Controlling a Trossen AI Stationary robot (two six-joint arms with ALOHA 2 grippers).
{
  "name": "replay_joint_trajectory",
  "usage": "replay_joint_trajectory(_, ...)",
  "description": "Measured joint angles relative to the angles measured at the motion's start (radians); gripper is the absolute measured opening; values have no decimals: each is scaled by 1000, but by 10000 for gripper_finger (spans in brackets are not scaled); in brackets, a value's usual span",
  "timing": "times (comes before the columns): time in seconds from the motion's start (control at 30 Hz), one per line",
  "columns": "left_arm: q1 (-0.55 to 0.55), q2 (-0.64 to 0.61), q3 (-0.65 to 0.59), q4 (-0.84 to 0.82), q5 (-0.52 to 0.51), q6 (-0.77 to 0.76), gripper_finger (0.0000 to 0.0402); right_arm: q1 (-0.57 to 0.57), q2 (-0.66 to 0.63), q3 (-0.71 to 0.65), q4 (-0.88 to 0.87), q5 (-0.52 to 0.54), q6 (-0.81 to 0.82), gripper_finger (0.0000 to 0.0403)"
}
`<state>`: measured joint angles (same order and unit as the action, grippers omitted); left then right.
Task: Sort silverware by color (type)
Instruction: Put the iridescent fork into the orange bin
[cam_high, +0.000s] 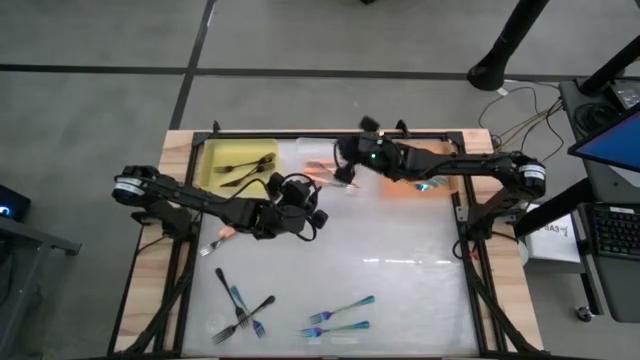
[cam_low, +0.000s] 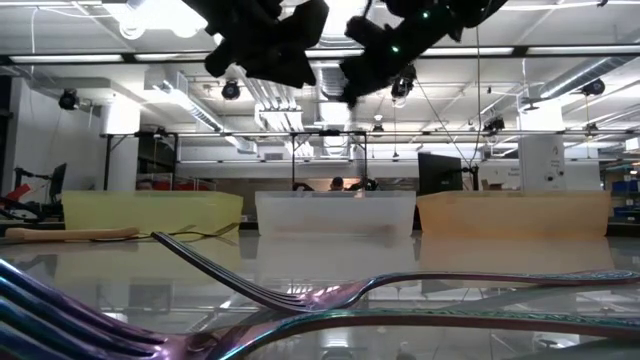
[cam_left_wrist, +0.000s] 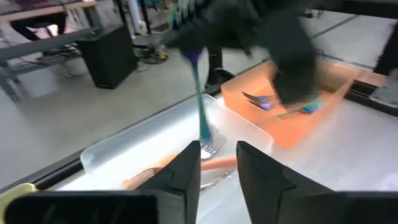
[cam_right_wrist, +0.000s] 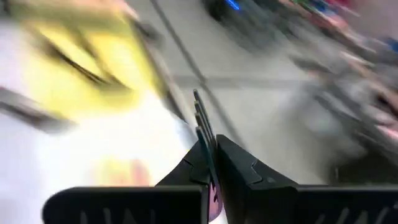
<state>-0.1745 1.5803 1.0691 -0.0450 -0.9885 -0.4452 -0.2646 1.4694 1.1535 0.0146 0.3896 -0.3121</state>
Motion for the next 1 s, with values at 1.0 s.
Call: replay_joint_trajectory(1.0,-6,0,0,-30,88,9,109,-131,-33,-121,-775,216,253,9)
